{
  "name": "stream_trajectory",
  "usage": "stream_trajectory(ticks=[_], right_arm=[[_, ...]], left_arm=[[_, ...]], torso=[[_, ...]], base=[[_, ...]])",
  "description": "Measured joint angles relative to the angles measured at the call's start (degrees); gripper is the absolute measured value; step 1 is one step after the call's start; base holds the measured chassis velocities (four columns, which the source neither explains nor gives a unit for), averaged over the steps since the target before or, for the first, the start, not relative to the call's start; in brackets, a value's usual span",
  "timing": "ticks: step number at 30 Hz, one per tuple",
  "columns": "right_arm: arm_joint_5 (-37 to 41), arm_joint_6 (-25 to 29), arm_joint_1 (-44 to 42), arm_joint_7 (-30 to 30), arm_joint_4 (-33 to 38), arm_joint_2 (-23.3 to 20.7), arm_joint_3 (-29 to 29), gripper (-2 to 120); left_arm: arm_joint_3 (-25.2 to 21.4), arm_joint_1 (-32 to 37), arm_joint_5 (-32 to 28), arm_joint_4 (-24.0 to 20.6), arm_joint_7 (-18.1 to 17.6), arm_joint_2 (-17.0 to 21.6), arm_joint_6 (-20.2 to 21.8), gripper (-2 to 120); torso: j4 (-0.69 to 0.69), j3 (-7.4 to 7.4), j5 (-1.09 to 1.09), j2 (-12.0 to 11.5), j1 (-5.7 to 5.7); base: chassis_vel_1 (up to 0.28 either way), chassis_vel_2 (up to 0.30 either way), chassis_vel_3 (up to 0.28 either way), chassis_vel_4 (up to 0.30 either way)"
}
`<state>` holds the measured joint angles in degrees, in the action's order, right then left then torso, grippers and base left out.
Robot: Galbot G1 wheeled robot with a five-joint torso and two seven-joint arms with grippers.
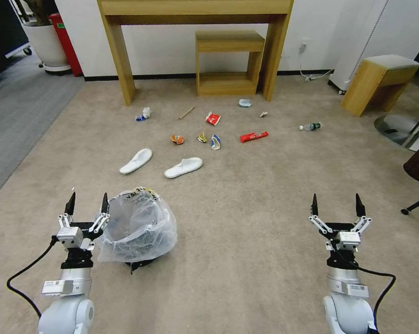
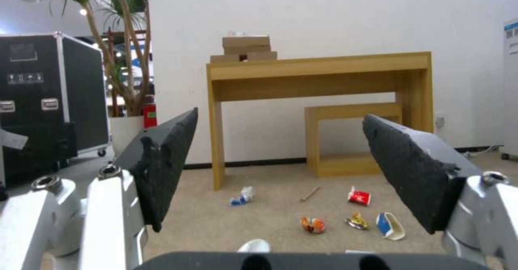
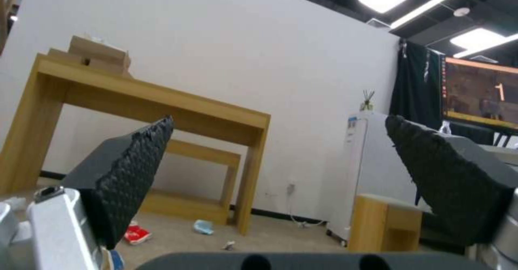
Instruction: Pick up the trash bin and place the garbage on the floor into it.
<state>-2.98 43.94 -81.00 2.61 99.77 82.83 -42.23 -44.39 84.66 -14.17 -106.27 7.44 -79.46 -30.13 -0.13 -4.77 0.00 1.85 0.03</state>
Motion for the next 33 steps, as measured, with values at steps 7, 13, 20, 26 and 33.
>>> stream_trajectory(ticks=[7,13,20,26,33], right_arm=[[0.1,0.1,0.0,0.0,0.1,0.0,0.0,100],[0.1,0.5,-0.1,0.0,-0.1,0.1,0.0,100],[0.9,1.3,-0.2,0.0,-0.5,-0.1,-0.6,100],[1.9,1.4,0.3,0.0,-1.0,-0.7,-0.6,100],[1.6,2.2,0.2,-0.5,-1.3,-0.4,-0.3,100]], left_arm=[[0.0,0.1,0.0,-0.3,0.0,0.1,0.2,80],[-0.1,0.2,-0.3,-0.4,0.0,0.2,0.3,80],[0.5,0.1,-0.1,-1.0,-0.1,0.6,1.4,80],[0.6,0.4,0.2,-1.5,-0.2,0.0,1.6,79],[0.3,0.8,0.0,-1.3,0.0,-0.2,1.1,79]], torso=[[0.0,0.0,0.0,0.0,0.0],[0.0,0.0,0.0,0.0,0.0],[0.0,0.0,0.0,0.0,0.0],[0.0,0.0,0.0,0.0,0.0],[0.0,0.0,0.0,0.0,0.0]], base=[[0.0,0.0,0.0,0.0],[0.0,0.0,0.0,0.0],[0.0,0.0,0.0,0.0],[0.0,0.0,0.0,0.0],[0.0,0.0,0.0,0.0]])
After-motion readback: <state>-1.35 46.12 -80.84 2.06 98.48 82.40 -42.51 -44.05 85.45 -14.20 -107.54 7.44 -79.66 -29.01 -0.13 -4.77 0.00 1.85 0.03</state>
